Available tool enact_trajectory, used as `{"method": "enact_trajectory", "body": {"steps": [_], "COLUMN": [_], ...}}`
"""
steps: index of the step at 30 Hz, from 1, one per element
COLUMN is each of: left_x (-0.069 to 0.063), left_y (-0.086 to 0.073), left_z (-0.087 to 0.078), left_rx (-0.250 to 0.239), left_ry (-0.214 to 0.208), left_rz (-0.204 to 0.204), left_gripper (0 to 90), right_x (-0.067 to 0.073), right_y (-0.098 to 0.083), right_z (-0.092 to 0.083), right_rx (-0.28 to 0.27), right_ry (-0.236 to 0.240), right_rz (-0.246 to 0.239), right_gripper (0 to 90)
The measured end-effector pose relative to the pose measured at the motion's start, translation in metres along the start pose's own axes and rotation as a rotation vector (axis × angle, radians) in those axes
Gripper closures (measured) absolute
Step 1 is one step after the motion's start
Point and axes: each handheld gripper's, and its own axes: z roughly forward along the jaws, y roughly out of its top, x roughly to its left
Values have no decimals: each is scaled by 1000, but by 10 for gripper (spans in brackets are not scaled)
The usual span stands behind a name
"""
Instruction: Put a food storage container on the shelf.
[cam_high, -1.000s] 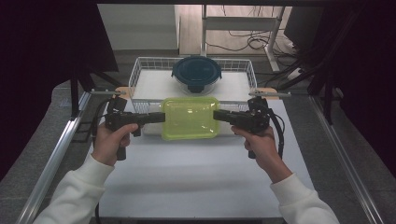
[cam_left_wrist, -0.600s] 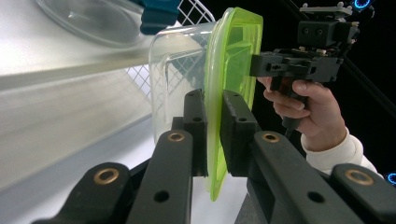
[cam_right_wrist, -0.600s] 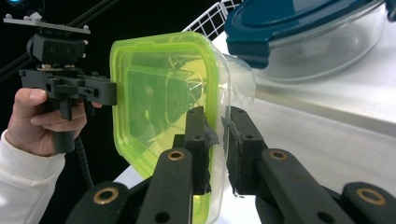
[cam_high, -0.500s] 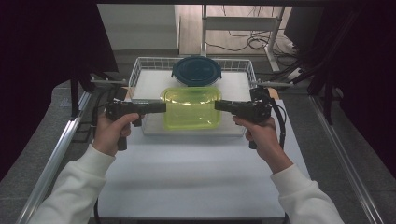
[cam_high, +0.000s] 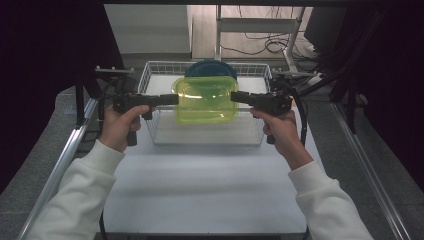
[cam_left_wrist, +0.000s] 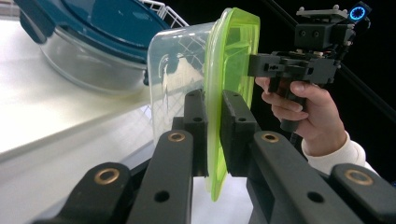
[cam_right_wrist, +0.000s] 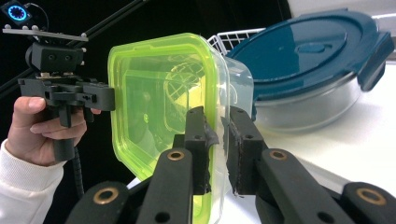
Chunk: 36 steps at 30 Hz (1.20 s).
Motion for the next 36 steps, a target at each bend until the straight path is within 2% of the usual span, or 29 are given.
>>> {"method": "enact_trajectory", "body": {"steps": [8,16,23,32,36], "left_x": [6,17,25,38,46], "left_y": [19,47,65,83,90], "left_z": [0,4,6,16,23], "left_rx": [-4,-6,-12,-6,2], "left_ry": [0,-11,-19,-46,-64], "left_rz": [10,9,2,-21,-42], "left_gripper": [825,826,826,828,828], "right_x": [-3,-9,-14,-25,-32], "right_y": [16,42,63,80,85], "right_z": [6,12,18,22,23], "right_rx": [-11,-22,-24,-20,-18], "right_ry": [-3,-16,-28,-44,-51], "right_rz": [-1,5,18,39,69], "right_gripper": [791,791,791,791,790]}}
